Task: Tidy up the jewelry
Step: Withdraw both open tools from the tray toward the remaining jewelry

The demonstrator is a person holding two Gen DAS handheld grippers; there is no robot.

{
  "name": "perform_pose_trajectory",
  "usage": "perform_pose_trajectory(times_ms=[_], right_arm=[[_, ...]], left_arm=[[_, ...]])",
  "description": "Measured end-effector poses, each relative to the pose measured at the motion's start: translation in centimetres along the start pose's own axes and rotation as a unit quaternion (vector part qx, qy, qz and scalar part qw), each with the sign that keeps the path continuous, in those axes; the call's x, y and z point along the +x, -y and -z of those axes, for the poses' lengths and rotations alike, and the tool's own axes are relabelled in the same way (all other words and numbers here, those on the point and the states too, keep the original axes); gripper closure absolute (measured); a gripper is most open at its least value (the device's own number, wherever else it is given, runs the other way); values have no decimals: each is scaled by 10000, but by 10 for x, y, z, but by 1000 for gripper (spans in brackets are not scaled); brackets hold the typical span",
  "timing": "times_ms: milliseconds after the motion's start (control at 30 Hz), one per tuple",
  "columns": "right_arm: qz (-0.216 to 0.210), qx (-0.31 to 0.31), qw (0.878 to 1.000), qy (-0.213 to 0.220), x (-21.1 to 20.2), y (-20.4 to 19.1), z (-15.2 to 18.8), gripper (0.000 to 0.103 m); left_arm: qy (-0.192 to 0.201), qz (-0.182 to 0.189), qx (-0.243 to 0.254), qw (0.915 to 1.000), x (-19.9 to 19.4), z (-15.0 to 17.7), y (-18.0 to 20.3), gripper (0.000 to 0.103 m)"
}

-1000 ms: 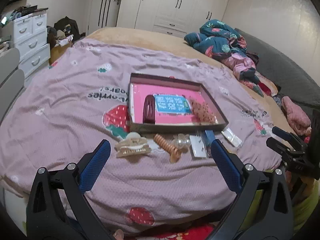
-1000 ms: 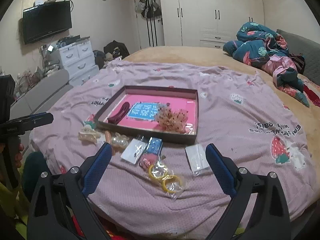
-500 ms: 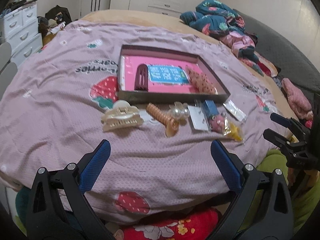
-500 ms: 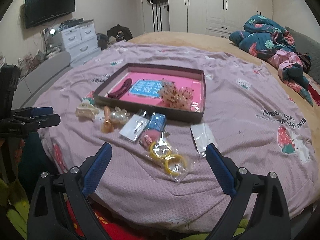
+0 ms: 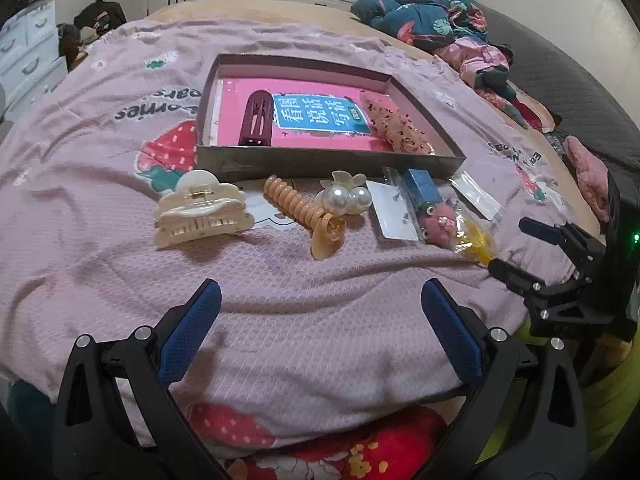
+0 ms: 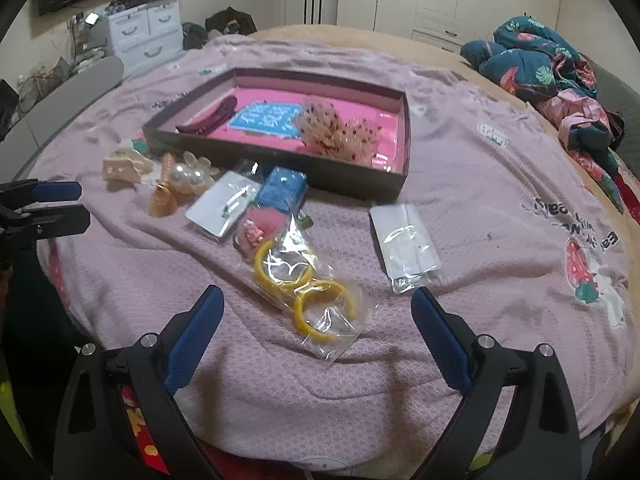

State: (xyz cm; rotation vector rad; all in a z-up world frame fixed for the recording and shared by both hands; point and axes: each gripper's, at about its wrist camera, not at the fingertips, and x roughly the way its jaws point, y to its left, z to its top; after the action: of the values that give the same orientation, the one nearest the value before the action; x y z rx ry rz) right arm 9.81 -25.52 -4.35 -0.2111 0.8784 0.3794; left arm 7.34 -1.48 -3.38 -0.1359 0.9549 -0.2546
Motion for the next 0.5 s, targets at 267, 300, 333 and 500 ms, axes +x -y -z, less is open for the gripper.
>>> perform_pose_trajectory(times_ms=[267, 300, 333, 500], right_arm=[[14, -42, 10000, -36, 14, 1, -2, 9], [10, -59, 10000, -39, 15, 2, -3, 9], [4, -75, 10000, -50, 17, 2, -4, 9], [-112, -177, 9997, -149, 28, 4, -7, 10]], left_arm=[[-67, 131, -168, 9997, 26, -13, 1, 23], [-95, 130, -139, 9998, 30, -15, 3, 27], [-115, 127, -117, 9998, 34, -16, 6, 34], [-272, 73, -60, 9996, 54, -21, 11, 44]])
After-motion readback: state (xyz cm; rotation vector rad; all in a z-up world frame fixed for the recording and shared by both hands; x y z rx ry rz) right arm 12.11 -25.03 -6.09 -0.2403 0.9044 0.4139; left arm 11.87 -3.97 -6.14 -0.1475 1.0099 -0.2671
